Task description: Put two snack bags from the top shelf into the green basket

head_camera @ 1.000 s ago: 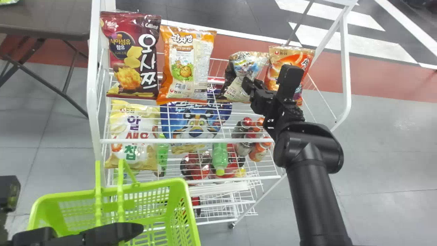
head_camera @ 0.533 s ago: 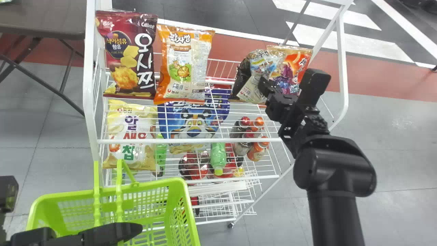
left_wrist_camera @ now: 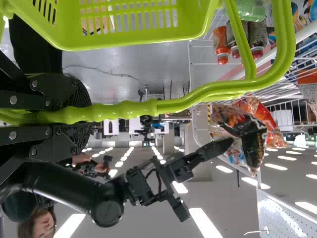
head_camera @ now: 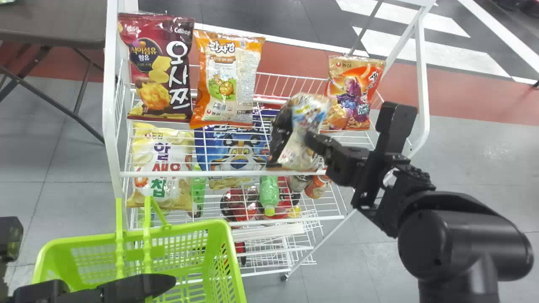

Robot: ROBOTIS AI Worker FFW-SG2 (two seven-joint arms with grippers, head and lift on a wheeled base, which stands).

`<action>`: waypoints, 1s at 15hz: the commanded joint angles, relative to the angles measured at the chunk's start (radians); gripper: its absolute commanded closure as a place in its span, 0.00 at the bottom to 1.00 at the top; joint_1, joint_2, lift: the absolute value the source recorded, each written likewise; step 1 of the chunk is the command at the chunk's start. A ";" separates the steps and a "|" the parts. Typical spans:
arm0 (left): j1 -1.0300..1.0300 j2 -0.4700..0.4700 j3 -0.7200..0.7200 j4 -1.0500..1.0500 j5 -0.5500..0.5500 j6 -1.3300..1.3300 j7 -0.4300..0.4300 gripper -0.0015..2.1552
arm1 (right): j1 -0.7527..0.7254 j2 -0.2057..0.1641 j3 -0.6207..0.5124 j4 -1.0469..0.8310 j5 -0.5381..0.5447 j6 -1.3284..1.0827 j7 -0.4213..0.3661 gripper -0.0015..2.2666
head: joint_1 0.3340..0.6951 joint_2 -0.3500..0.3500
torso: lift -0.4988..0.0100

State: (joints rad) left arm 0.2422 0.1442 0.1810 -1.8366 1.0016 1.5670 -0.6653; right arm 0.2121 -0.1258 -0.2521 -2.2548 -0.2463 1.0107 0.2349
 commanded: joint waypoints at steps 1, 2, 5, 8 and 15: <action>0.000 0.000 0.000 0.000 0.000 0.004 0.000 1.00 | 0.041 -0.002 0.039 -0.081 -0.022 0.124 0.006 0.99 | 1.00 0.00 | 0.98; 0.000 0.000 -0.002 0.000 0.000 0.004 0.000 1.00 | 0.062 -0.011 0.073 -0.111 -0.021 0.151 0.008 0.99 | 1.00 0.00 | 0.98; 0.000 -0.002 -0.003 0.000 0.000 0.004 -0.002 1.00 | 0.092 -0.023 0.183 -0.144 -0.016 0.225 0.014 0.99 | 1.00 0.08 | 0.98; 0.000 -0.002 -0.002 0.000 0.002 0.004 -0.002 1.00 | 0.104 -0.032 0.297 -0.146 -0.001 0.299 0.011 0.99 | 1.00 0.18 | 0.98; 0.000 -0.005 -0.002 0.000 0.009 0.004 -0.005 1.00 | 0.124 -0.037 0.496 -0.054 -0.031 0.296 0.011 0.99 | 1.00 0.40 | 0.98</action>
State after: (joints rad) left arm 0.2424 0.1407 0.1794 -1.8366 1.0108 1.5671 -0.6689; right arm 0.3354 -0.1664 0.2101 -2.3470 -0.2731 1.3222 0.2457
